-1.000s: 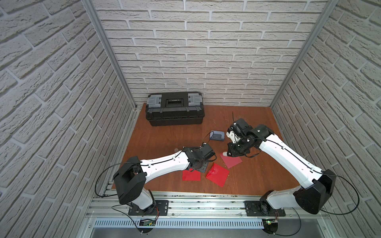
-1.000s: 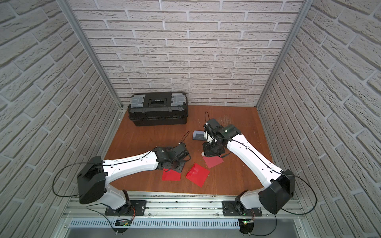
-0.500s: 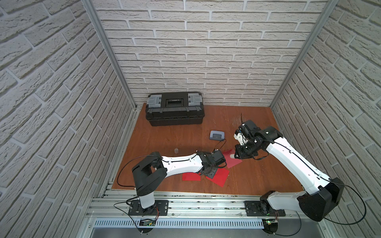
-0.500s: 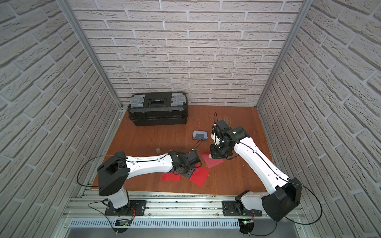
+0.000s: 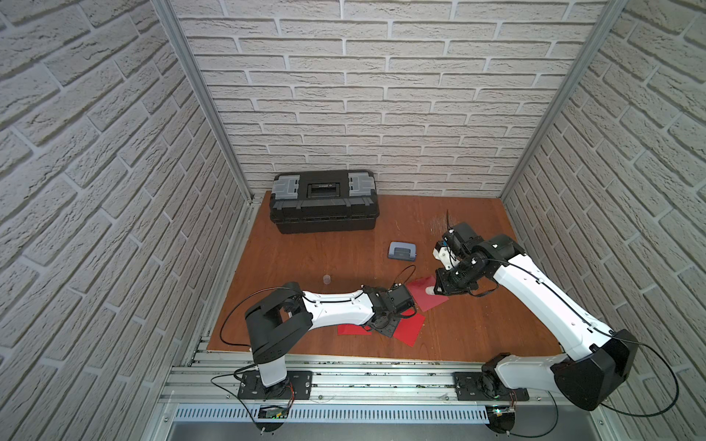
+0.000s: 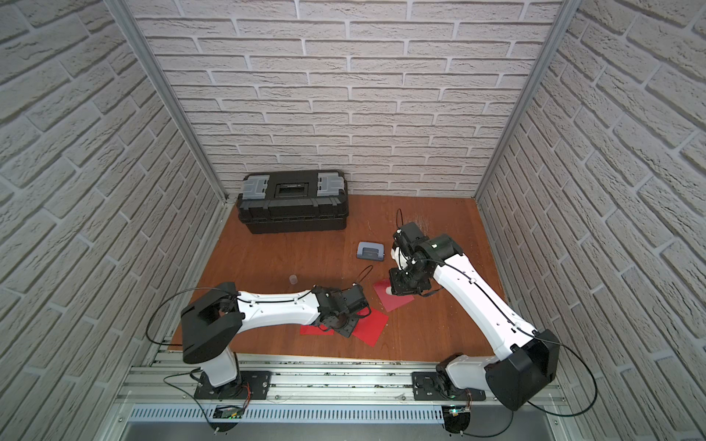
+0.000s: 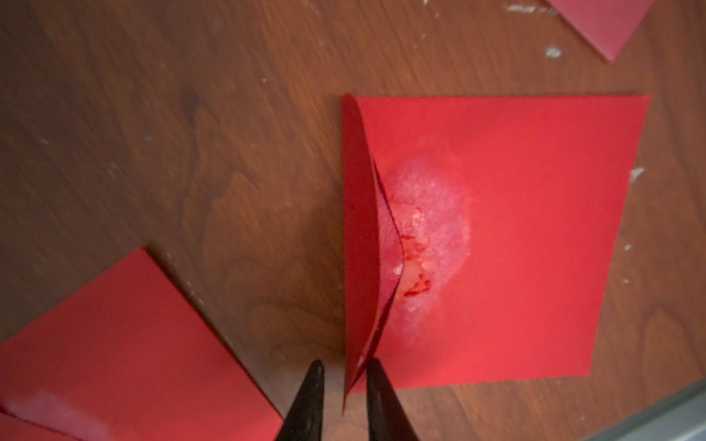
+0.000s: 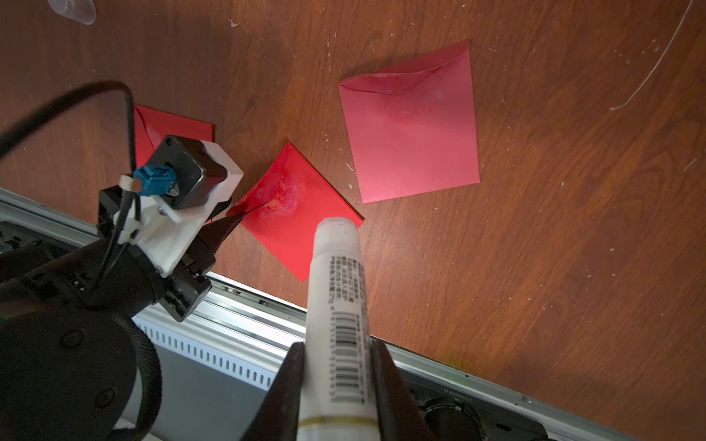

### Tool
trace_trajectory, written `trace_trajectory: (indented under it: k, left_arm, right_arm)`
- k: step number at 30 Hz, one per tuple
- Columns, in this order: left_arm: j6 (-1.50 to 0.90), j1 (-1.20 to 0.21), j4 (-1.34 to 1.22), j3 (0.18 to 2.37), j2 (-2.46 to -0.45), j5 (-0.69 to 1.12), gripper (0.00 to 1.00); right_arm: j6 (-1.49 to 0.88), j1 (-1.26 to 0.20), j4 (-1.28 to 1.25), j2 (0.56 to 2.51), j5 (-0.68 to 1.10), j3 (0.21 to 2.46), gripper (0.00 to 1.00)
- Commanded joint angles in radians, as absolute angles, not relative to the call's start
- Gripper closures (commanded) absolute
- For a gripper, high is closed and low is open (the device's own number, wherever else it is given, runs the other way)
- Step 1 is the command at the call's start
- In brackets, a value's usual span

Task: Seal the envelope with a glue stick
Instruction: Apply the envelope at the center of the board.

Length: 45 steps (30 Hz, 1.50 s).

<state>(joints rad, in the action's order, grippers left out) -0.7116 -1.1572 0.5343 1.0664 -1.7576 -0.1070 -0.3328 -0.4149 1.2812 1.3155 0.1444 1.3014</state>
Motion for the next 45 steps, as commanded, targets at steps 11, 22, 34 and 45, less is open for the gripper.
trace_trajectory:
  k: [11,22,34,45]
  left_arm:
    - [-0.726,-1.160,0.444,1.005,-1.775,-0.099,0.95]
    - [-0.712,-1.126,0.230,0.865,-1.723,0.020,0.99]
    - [-0.751,-1.095,0.053,0.758,-1.712,0.166,0.98]
    - [-0.813,-1.031,-0.030,0.641,-1.653,0.272,0.98]
  right_arm:
    - [-0.387,-0.523,1.333,1.353,0.115,1.360,0.97]
    - [-0.478,-0.735,1.294,1.519,0.052,1.380,0.97]
    - [-0.488,-0.793,1.227,1.658,0.019,1.360,0.97]
    - [-0.498,-0.793,1.187,1.660,0.034,1.314,0.97]
